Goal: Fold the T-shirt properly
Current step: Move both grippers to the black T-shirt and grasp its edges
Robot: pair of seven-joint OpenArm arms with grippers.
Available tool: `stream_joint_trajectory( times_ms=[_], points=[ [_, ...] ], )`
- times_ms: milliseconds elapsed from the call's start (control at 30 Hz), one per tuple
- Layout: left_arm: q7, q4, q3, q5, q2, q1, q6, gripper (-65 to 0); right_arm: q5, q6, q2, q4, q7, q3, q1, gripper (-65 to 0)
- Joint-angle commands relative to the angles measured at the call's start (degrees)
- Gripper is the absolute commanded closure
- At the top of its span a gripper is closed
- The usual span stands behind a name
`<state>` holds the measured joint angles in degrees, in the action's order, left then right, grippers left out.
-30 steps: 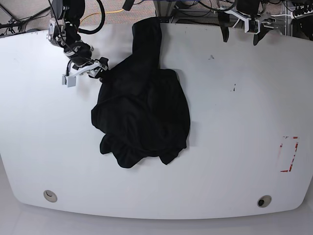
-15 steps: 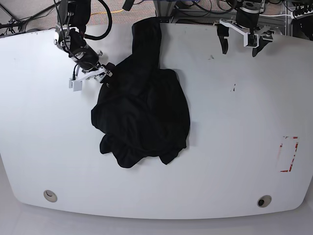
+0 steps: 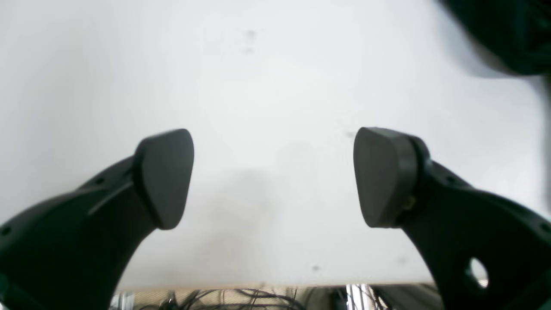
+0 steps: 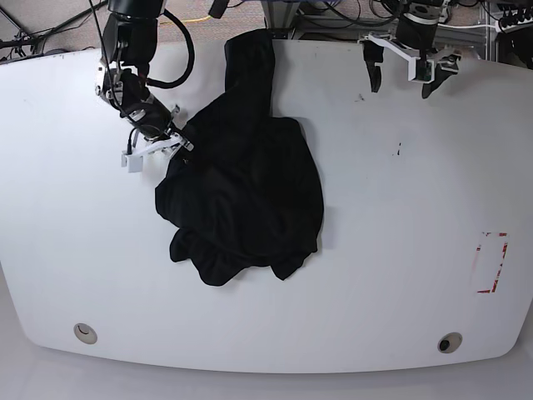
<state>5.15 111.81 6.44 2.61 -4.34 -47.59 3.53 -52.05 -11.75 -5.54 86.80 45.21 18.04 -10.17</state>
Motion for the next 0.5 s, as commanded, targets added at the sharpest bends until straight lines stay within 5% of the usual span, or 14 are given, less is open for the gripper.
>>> stream_joint_trajectory(
  times_ms=[0, 100, 467],
  points=[
    [-1.32, 1.11, -0.5, -0.02, -0.28, 1.13, -0.23, -54.7, 0.23, -0.08, -1.54, 0.62, -0.6, 0.29, 0.37, -10.6],
    [1.23, 1.29, -2.26, 0.16, -0.28, 2.89, -0.23, -55.3, 0.23, -0.08, -1.89, 0.89, -0.16, 0.29, 0.02, 0.0],
    [16.96, 2.08, -9.47, 0.33, 2.62, 15.81, -0.23, -55.4, 0.23, -0.25, -2.94, 10.38, 2.92, 0.55, -4.81, 0.0]
  ],
)
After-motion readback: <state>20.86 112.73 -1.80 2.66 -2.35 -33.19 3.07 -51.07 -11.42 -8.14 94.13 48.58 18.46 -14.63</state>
